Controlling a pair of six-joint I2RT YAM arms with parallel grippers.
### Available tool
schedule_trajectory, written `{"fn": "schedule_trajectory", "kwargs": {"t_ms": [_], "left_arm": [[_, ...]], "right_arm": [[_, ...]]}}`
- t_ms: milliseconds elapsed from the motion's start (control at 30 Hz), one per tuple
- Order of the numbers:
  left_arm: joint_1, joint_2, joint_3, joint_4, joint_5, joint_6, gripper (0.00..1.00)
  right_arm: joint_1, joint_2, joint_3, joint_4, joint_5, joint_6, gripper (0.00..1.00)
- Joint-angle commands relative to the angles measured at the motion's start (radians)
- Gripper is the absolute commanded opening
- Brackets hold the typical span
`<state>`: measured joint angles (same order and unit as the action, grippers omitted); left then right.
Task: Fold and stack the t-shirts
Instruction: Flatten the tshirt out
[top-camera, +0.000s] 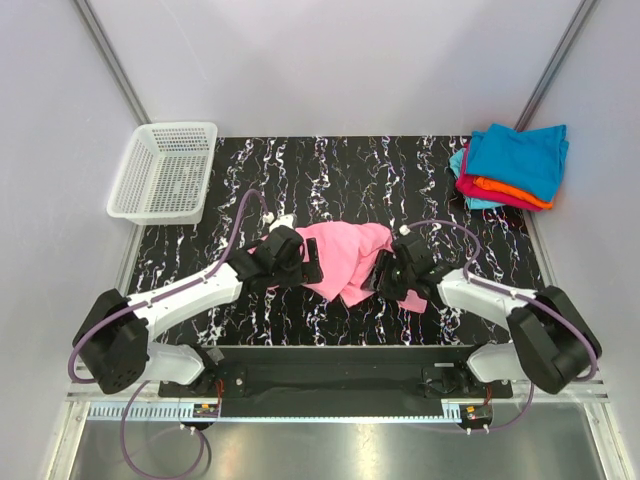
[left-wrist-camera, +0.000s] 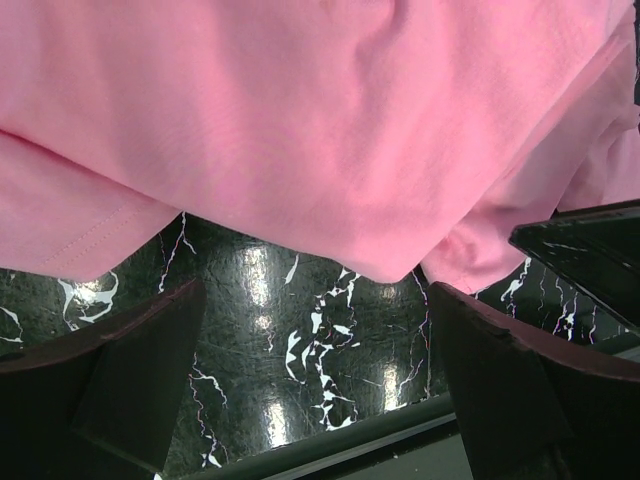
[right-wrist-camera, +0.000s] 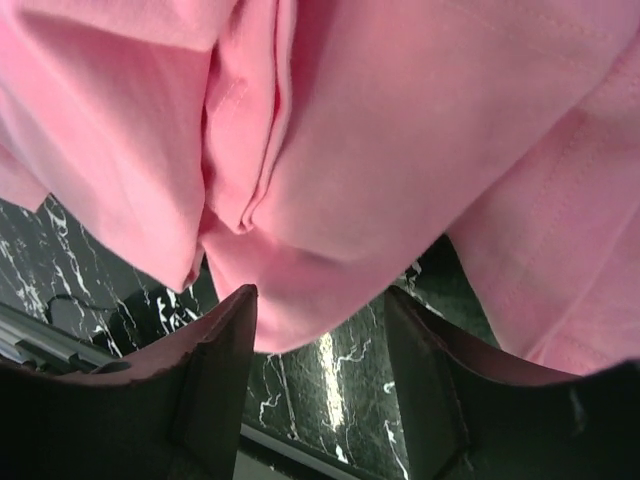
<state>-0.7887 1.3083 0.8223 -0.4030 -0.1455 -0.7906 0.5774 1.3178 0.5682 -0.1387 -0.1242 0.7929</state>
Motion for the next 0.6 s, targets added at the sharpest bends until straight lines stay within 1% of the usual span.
{"fn": "schedule_trajectory", "kwargs": {"t_ms": [0, 33, 100, 133, 167, 200, 300, 333, 400, 433, 500, 567], "left_arm": [[-0.004, -0.023, 0.043, 0.030, -0.022, 0.010, 0.99], [-0.004, -0.026, 0.044, 0.023, -0.022, 0.016, 0.99], [-0.004, -0.035, 0.047, 0.015, -0.026, 0.019, 0.99], [-0.004, -0.037, 0.047, 0.010, -0.025, 0.019, 0.99], [-0.004, -0.038, 0.047, 0.007, -0.025, 0.019, 0.99], [-0.004, -0.043, 0.049, 0.009, -0.022, 0.019, 0.99], [-0.004, -0.049, 0.054, 0.007, 0.004, 0.013, 0.99], [-0.004, -0.052, 0.055, 0.019, 0.017, 0.016, 0.99], [-0.006, -0.055, 0.057, 0.042, 0.076, 0.034, 0.99], [-0.009, -0.050, 0.057, 0.074, 0.104, 0.043, 0.99], [-0.021, -0.029, 0.073, 0.089, 0.168, 0.062, 0.99], [-0.061, 0.026, 0.110, 0.081, 0.164, 0.077, 0.99]], "right_arm": [[0.010, 0.047, 0.061, 0.073, -0.003, -0.012, 0.59], [0.010, 0.061, 0.070, 0.074, -0.002, -0.012, 0.57], [0.010, 0.064, 0.076, 0.074, 0.005, -0.017, 0.39], [0.010, 0.054, 0.082, 0.068, 0.014, -0.021, 0.25], [0.010, 0.043, 0.088, 0.053, 0.024, -0.026, 0.00], [0.012, 0.031, 0.094, 0.033, 0.041, -0.030, 0.00], [0.016, -0.064, 0.154, -0.109, 0.118, -0.069, 0.00], [0.018, -0.139, 0.188, -0.186, 0.165, -0.079, 0.00], [0.018, -0.215, 0.222, -0.284, 0.205, -0.110, 0.00], [0.018, -0.271, 0.258, -0.315, 0.239, -0.119, 0.00], [0.018, -0.304, 0.285, -0.363, 0.248, -0.150, 0.00], [0.018, -0.307, 0.306, -0.372, 0.241, -0.153, 0.00]]}}
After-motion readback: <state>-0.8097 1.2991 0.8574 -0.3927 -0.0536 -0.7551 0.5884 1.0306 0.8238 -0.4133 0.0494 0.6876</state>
